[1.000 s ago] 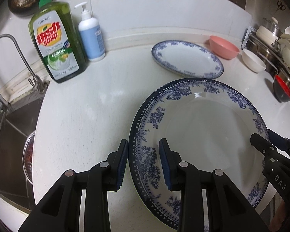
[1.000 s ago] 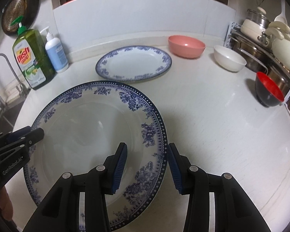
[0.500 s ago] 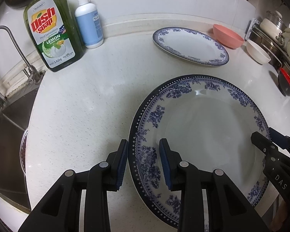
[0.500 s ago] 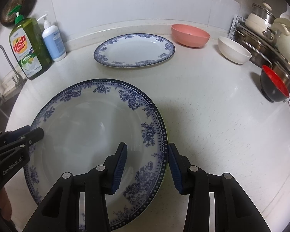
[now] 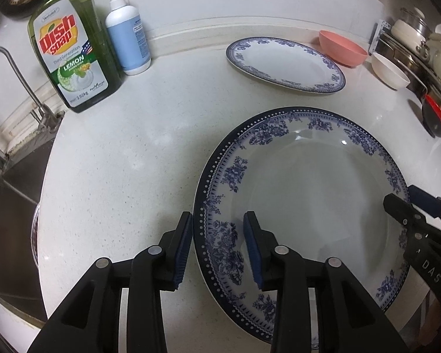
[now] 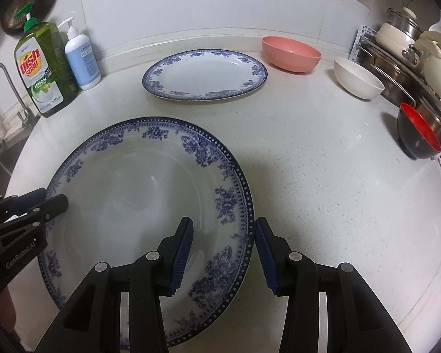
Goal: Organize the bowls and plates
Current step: 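Lower the blue-patterned plate onto the green plate and open both grippers, then move both tools to the rim of the second blue-patterned plate, then close both grippers on the second blue-patterned plate rim, then lift and carry the second plate with both grippers over the plate stack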
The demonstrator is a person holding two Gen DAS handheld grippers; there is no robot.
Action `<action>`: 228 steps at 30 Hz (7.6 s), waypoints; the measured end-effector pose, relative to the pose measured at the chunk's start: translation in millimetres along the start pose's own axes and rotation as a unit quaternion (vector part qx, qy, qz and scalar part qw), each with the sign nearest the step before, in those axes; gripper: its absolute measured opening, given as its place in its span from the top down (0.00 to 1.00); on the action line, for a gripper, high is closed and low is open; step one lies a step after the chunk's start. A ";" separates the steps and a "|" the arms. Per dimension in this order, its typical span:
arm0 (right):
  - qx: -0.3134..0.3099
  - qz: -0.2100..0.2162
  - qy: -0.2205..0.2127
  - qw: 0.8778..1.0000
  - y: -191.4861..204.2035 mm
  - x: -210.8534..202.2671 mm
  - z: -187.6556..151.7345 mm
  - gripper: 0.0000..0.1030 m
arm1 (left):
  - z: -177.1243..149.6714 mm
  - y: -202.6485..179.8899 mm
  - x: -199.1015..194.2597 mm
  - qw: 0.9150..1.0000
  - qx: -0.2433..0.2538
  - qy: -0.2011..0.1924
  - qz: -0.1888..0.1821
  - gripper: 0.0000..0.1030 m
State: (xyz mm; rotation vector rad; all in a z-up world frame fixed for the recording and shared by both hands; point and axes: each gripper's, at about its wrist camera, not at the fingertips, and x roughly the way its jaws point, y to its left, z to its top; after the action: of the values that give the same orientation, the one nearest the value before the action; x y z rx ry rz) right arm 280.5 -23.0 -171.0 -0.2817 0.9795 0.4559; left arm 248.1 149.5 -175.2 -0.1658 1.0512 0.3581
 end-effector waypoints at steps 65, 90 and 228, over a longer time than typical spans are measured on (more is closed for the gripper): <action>0.040 -0.014 -0.086 0.995 -51.3 69.2 192.1 0.19 | 207.3 -12.1 44.7 0.988 0.081 -0.131 0.033 0.09; 0.052 -0.009 -0.015 0.998 -54.0 153.9 202.9 0.38 | 233.9 -7.9 142.6 0.998 0.063 -0.031 -0.009 0.36; 0.049 0.008 0.114 0.992 -12.6 29.9 35.2 0.63 | 35.3 0.0 18.7 0.995 0.043 0.094 -0.013 0.64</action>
State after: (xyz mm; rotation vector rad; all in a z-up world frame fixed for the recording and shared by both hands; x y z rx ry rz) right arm 326.6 -11.7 -177.2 -0.2406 1.2245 0.3943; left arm 285.3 164.0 -174.2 -0.1370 1.2473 0.2767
